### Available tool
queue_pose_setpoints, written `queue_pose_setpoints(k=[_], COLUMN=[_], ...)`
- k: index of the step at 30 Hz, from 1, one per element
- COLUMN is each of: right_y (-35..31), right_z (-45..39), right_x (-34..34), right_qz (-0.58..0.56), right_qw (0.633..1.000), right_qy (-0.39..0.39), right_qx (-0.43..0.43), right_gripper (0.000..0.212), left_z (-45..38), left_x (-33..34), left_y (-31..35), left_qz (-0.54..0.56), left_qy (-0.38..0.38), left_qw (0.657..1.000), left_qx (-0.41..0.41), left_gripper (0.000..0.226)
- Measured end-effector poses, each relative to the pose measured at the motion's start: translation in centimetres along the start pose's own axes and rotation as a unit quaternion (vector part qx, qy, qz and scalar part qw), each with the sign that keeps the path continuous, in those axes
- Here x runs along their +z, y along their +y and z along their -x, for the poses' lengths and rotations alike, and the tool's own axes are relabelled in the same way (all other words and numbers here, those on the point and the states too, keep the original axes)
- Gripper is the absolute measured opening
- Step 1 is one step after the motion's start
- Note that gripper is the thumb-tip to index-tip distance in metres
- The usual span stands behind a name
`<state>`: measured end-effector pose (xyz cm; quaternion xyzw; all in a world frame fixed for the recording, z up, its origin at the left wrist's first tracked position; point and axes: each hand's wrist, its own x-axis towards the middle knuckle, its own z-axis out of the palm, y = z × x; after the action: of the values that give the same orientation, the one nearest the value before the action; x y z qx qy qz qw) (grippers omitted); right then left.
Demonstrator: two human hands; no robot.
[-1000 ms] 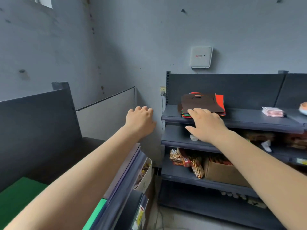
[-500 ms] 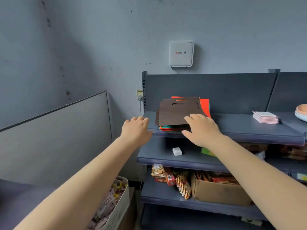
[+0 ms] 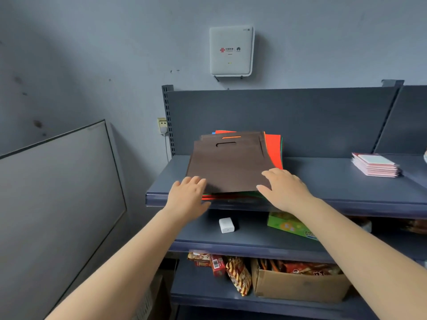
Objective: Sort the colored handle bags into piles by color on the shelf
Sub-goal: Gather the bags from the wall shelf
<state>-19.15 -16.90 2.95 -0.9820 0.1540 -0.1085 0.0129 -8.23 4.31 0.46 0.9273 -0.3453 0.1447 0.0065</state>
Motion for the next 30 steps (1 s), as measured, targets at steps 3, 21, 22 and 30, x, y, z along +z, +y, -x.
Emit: queue_pose_setpoints(k=[3,21,22,30], right_y=[1.2,4.2,4.3,3.4], right_z=[-2.6,-9.4,-9.2,-7.8], right_x=[1.0,3.5,3.6,3.2], right_qz=[-0.025,-0.274,-0.237,-0.175], right_qw=[0.999,0.937,0.948,0.984], right_qy=[-0.012,0.043,0.054,-0.041], right_qx=[0.032,0.212,0.203,-0.015], right_gripper=[0.05,0.036,0.042,0.047], left_z=[-2.4,-8.2,-8.5,-10.8], left_x=[1.6,4.2,4.3,2.9], left_y=[-0.5,-1.7,-1.7,-0.5], left_qz=[0.016,0.147,0.15,0.198], left_qy=[0.005,0.041,0.038,0.049], left_qw=[1.0,0.98,0.979,0.969], left_qx=[0.019,0.13,0.132,0.137], left_gripper=[0.055,0.058,0.057,0.038])
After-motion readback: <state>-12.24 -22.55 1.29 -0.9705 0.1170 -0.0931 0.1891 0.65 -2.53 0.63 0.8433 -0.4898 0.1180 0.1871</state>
